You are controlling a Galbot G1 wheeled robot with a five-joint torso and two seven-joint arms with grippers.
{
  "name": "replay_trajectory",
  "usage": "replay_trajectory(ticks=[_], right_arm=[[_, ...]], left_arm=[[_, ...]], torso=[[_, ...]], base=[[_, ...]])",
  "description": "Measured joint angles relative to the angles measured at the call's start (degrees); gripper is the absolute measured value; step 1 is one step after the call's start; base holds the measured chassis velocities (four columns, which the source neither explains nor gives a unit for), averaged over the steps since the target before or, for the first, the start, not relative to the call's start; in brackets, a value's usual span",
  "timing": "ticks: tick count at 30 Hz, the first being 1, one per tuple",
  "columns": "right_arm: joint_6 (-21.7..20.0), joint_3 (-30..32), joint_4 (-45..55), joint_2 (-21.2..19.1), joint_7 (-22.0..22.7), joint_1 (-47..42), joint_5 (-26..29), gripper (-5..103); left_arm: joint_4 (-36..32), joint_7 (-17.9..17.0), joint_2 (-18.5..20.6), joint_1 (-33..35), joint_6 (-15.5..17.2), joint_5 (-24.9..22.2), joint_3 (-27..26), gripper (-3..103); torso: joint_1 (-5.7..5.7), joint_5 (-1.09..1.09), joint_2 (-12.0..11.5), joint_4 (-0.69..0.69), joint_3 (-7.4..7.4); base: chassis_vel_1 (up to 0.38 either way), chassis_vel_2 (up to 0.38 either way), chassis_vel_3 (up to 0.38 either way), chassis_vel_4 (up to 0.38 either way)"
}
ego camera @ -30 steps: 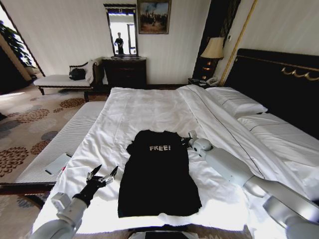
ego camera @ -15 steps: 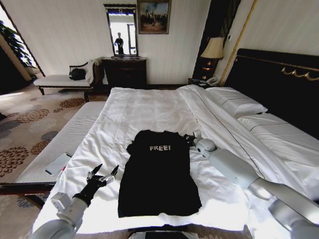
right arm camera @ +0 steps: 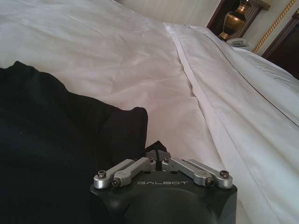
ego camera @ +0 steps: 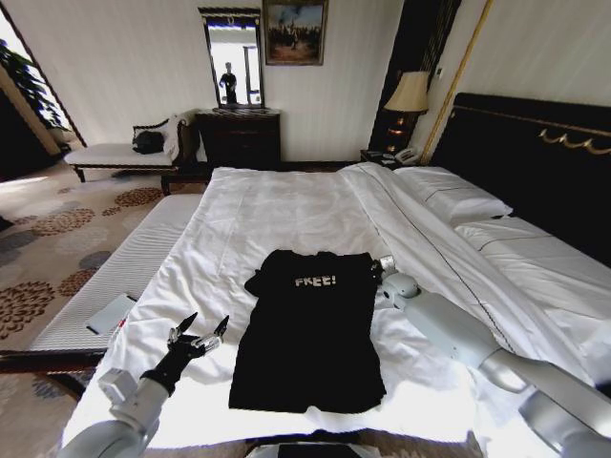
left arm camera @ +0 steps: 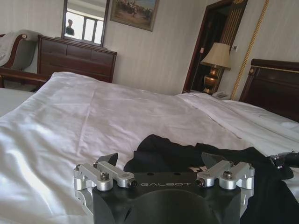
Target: Fold the clothes on the bed.
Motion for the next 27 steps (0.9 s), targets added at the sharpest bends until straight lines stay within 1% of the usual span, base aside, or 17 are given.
replay_trajectory(ticks=[3, 7, 10, 11, 14, 15, 19, 21, 24, 25, 27], right_arm=[[0.5, 0.0, -0.6, 0.8, 1.0, -0.4, -0.5, 0], [2.9, 0.1, -0.8, 1.3, 1.3, -0.9, -1.9, 0], [6.2, 0.0, 0.3, 1.5, 0.9, -1.6, -6.3, 0], [6.2, 0.0, 0.3, 1.5, 0.9, -1.6, -6.3, 0], [8.8, -0.1, 2.4, 2.0, 0.9, -2.5, -11.3, 0], [8.8, -0.1, 2.4, 2.0, 0.9, -2.5, -11.3, 0], [11.7, -0.5, 5.5, 2.6, 0.9, -4.3, -17.4, 0], [11.9, -0.7, 5.9, 2.7, 0.9, -4.5, -18.1, 0], [13.6, -1.0, 7.1, 2.9, 0.6, -5.6, -22.4, 0], [13.6, -1.0, 7.1, 2.9, 0.6, -5.6, -22.4, 0], [14.5, -1.1, 7.4, 3.0, 0.1, -6.5, -24.5, 0]], left_arm=[[-0.1, 0.0, 0.0, 0.2, 0.0, 0.0, -0.1, 100], [-0.1, 0.0, -0.1, 0.5, 0.0, 0.0, -0.5, 100], [-0.1, 0.0, -0.2, 0.6, -0.1, 0.0, -0.5, 100], [-0.1, 0.0, -0.2, 0.6, -0.1, 0.0, -0.5, 100], [-0.1, 0.0, -0.2, 0.4, -0.1, 0.0, -0.4, 100], [-0.1, 0.0, -0.2, 0.4, -0.1, 0.0, -0.4, 100], [-0.1, 0.0, -0.1, 0.9, -0.3, -0.3, -1.1, 100], [-0.1, 0.0, -0.1, 1.0, -0.3, -0.3, -1.1, 100], [-0.1, 0.0, -0.1, 1.2, -0.4, -0.5, -1.5, 100], [-0.1, 0.0, -0.1, 1.2, -0.4, -0.5, -1.5, 100], [-0.1, 0.0, -0.1, 1.2, -0.5, -0.6, -1.7, 100]], torso=[[0.00, 0.00, 0.0, 0.02, 0.00], [0.00, 0.00, 0.0, 0.02, 0.00], [0.00, -0.01, 0.0, 0.00, 0.00], [0.00, -0.01, 0.0, 0.00, 0.00], [0.00, -0.02, 0.0, 0.01, 0.00], [0.00, -0.02, 0.0, 0.01, 0.00], [0.00, -0.01, 0.0, 0.01, 0.00], [0.00, -0.01, 0.0, 0.01, 0.00], [0.00, -0.02, 0.0, 0.02, 0.00], [0.00, -0.02, 0.0, 0.02, 0.00], [0.00, -0.01, 0.0, 0.01, 0.00]], base=[[0.000, 0.000, 0.000, 0.000], [0.000, 0.000, 0.000, 0.000], [0.000, 0.000, 0.000, 0.000], [0.000, 0.000, 0.000, 0.000], [0.000, 0.000, 0.000, 0.000], [0.000, 0.000, 0.000, 0.000], [0.000, 0.000, 0.000, 0.000], [0.000, 0.000, 0.000, 0.000], [0.000, 0.000, 0.000, 0.000], [0.000, 0.000, 0.000, 0.000], [0.000, 0.000, 0.000, 0.000]])
